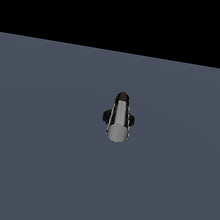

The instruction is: Turn on the faucet by rotating a designated handle.

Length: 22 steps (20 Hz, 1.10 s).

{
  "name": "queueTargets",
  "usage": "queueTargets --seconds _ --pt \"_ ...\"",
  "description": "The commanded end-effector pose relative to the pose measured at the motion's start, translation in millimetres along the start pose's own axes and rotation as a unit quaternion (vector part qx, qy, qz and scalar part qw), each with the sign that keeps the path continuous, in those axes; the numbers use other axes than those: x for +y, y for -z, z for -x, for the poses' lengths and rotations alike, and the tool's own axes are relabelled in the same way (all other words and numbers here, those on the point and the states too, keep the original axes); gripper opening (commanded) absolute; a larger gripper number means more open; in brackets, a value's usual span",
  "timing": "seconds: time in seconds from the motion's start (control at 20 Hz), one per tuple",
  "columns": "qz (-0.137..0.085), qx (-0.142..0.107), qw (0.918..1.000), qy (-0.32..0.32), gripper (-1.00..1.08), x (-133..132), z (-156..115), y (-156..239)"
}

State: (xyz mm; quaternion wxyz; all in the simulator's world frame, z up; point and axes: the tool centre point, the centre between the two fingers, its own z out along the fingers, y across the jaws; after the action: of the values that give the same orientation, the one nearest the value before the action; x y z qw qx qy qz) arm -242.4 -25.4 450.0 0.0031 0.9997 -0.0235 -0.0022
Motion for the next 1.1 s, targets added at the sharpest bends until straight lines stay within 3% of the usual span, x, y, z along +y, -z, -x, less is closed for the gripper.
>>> queueTargets --seconds 0.0,1.05 --pt "0.000 0.000 1.0000 0.002 -1.00 -2 -4 -14" --pt "-0.002 0.001 0.9998 0.019 -1.00 -27 -57 -178"
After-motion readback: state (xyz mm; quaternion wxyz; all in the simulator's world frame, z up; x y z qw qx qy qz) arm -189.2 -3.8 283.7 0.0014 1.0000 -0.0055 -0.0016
